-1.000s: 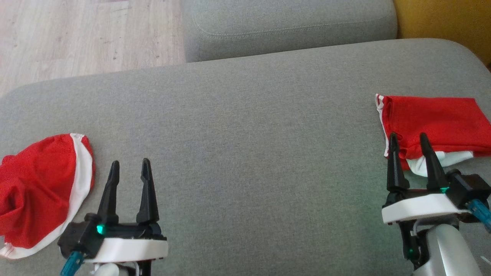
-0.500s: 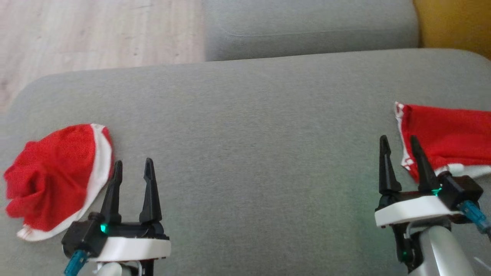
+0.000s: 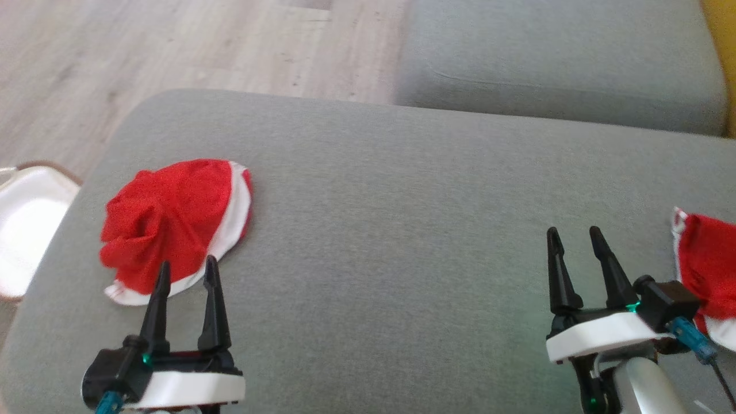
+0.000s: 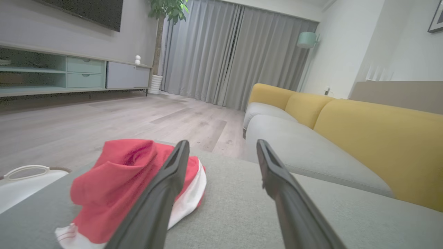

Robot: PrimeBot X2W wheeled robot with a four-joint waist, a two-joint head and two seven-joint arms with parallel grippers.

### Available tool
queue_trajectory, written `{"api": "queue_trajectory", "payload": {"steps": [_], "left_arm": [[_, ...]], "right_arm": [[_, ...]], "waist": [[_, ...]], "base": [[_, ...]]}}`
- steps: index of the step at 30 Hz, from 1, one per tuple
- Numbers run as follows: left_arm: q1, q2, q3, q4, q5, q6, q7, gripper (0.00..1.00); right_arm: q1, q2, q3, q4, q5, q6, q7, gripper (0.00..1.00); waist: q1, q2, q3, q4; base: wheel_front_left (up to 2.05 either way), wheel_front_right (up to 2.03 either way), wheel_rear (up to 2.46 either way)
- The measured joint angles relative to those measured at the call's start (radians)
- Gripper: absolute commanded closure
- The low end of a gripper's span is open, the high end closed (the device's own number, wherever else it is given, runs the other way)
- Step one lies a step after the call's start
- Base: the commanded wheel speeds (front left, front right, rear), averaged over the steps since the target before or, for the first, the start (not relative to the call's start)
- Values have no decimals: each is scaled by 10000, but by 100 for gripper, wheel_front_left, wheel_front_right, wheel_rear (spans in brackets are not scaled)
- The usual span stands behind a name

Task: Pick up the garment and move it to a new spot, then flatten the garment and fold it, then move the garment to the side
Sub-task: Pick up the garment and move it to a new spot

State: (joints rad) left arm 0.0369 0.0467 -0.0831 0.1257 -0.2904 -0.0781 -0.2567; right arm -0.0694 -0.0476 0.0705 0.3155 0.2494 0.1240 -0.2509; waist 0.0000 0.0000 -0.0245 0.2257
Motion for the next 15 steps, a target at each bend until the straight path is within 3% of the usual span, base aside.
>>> {"api": "queue_trajectory", "payload": {"steps": [8, 15], "left_arm": [[112, 4, 125, -13, 25, -10, 0, 0], [114, 4, 161, -13, 25, -12, 0, 0]], "right_arm": [[173, 4, 146, 25, 165, 0, 2, 0], [252, 6, 176, 38, 221, 0, 2, 0]], "waist": [[0, 0, -174, 879], [1, 0, -119, 1193]], "base": [[0, 0, 0], [0, 0, 0]]}}
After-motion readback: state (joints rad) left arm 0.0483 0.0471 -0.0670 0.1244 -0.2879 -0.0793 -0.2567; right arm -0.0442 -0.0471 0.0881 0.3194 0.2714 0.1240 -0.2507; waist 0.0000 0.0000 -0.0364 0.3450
